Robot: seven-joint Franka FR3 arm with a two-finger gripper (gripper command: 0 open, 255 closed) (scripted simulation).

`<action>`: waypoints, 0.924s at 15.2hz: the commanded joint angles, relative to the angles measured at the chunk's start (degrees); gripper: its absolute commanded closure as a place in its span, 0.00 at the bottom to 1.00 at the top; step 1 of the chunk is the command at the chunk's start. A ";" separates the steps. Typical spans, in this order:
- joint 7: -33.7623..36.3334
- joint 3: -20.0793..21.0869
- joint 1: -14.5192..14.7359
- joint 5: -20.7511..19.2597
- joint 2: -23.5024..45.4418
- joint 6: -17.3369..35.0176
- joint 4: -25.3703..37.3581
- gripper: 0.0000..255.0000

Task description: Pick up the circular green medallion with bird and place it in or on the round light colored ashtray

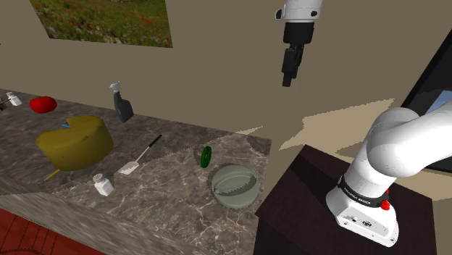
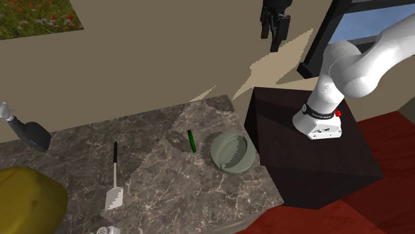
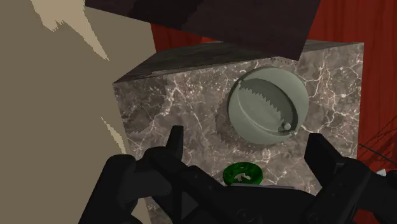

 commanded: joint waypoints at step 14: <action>35.92 18.97 -4.54 8.76 11.91 23.54 -7.83 0.00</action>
